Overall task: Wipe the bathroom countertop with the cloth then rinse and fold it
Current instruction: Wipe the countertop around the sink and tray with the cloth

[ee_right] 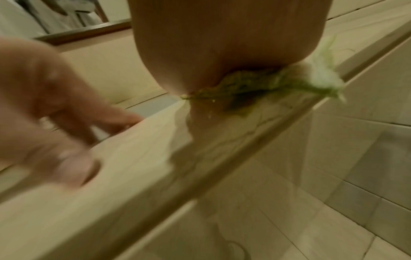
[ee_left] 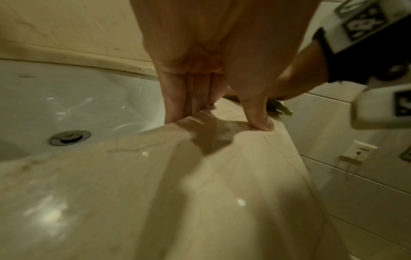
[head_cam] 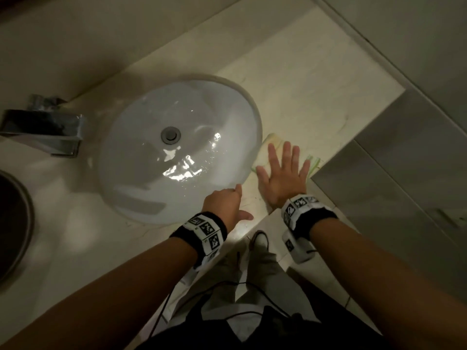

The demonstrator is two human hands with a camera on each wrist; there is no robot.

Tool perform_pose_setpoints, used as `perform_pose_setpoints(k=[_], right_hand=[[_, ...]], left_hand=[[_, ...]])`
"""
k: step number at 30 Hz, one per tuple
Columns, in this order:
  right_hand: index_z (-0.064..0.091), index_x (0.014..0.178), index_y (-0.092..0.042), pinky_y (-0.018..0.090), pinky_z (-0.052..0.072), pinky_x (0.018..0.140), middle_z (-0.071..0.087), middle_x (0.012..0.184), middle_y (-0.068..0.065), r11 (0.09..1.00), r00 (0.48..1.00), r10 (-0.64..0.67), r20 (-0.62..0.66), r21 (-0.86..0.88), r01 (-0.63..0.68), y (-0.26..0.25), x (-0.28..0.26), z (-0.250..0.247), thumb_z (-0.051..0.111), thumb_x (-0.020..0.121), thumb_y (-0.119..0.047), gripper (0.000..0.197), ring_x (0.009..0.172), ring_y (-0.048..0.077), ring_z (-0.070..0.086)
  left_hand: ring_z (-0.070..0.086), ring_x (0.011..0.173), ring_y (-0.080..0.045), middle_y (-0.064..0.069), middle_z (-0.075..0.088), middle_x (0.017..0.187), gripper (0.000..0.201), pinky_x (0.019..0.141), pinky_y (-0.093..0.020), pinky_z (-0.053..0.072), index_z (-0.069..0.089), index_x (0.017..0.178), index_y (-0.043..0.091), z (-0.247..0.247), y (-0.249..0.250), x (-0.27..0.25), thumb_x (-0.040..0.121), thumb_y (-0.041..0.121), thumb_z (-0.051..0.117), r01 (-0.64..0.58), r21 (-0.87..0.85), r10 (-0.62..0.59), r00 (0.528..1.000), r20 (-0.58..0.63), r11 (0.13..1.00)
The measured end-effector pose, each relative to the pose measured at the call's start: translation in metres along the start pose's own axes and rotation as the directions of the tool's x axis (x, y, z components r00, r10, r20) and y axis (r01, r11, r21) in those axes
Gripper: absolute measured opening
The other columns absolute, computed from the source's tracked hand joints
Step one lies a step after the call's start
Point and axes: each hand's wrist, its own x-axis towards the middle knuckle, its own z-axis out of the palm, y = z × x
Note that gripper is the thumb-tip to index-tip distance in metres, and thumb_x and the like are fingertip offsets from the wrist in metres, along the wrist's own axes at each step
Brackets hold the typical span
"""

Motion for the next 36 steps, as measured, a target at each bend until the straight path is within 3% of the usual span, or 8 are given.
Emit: perform_pose_setpoints(k=[8,13,19,23,27,31,36], right_hand=[[-0.014,0.152,-0.033,0.056,-0.012,0.116,-0.021,0.16,0.007,0.999,0.999,0.036,-0.016,0.023,-0.035,0.007,0.033,-0.012,0.005,0.094,-0.064,0.069,0.147,0.028,-0.021],[-0.018,0.151,-0.031,0.056,-0.013,0.116,-0.024,0.159,0.009,0.999,0.998,-0.041,0.044,-0.028,0.042,0.014,0.017,-0.014,0.005,0.095,-0.062,0.068,0.146,0.029,-0.023],[-0.011,0.153,-0.03,0.055,-0.011,0.117,-0.017,0.161,0.01,0.976,0.982,-0.189,0.019,-0.109,0.19,0.042,-0.025,0.003,0.001,0.093,-0.062,0.069,0.148,0.03,-0.017],[-0.017,0.151,-0.035,0.053,-0.013,0.117,-0.023,0.159,0.004,0.969,0.972,-0.228,0.048,-0.084,0.232,0.053,-0.022,-0.003,0.002,0.094,-0.063,0.066,0.147,0.024,-0.022],[-0.024,0.146,-0.038,0.052,-0.014,0.117,-0.028,0.157,0.0,0.96,0.962,-0.267,0.063,-0.065,0.271,0.06,-0.018,-0.01,0.007,0.096,-0.061,0.063,0.146,0.022,-0.024],[-0.021,0.149,-0.037,0.052,-0.013,0.117,-0.027,0.158,-0.002,0.968,0.97,-0.229,0.082,-0.081,0.236,0.083,0.006,-0.024,0.005,0.095,-0.063,0.066,0.146,0.021,-0.023],[-0.014,0.152,-0.036,0.051,-0.013,0.117,-0.018,0.162,0.001,0.993,0.993,-0.119,0.006,-0.027,0.119,0.133,0.06,-0.046,0.008,0.095,-0.066,0.068,0.148,0.023,-0.017]], left_hand=[[0.056,0.114,-0.027,-0.008,0.056,0.131,0.089,0.09,-0.035,0.046,0.022,0.149,0.012,0.0,0.002,-0.005,0.085,0.061,0.058,0.021,-0.035,-0.021,1.0,-0.001,0.999],[0.055,0.115,-0.026,-0.004,0.052,0.134,0.105,0.093,-0.037,0.046,-0.007,0.152,0.033,-0.002,0.004,-0.004,0.081,0.057,0.066,0.007,-0.126,-0.007,1.0,0.004,0.992],[0.045,0.129,-0.028,0.0,0.029,0.154,0.091,0.099,-0.038,0.043,0.002,0.153,0.033,-0.009,0.018,-0.003,0.087,0.051,0.061,0.064,-0.072,-0.061,0.997,0.05,0.995],[0.04,0.132,-0.029,0.0,0.013,0.161,0.078,0.1,-0.041,0.043,0.009,0.152,0.035,-0.018,0.035,0.003,0.09,0.043,0.057,0.054,-0.034,-0.055,0.998,-0.024,0.998],[0.028,0.14,-0.028,-0.001,0.003,0.162,0.078,0.107,-0.041,0.037,0.011,0.153,0.029,-0.033,0.054,0.022,0.091,0.047,0.056,0.032,-0.017,-0.032,0.998,-0.053,0.999],[0.012,0.148,-0.027,0.005,-0.001,0.162,0.077,0.116,-0.043,0.027,0.007,0.153,0.032,-0.039,0.068,0.041,0.094,0.047,0.053,0.026,0.018,-0.026,0.999,-0.026,1.0],[0.012,0.146,-0.03,0.005,0.0,0.162,0.069,0.114,-0.044,0.031,0.008,0.153,0.033,-0.037,0.089,0.054,0.097,0.045,0.047,0.034,0.054,-0.035,0.999,0.009,0.998]])
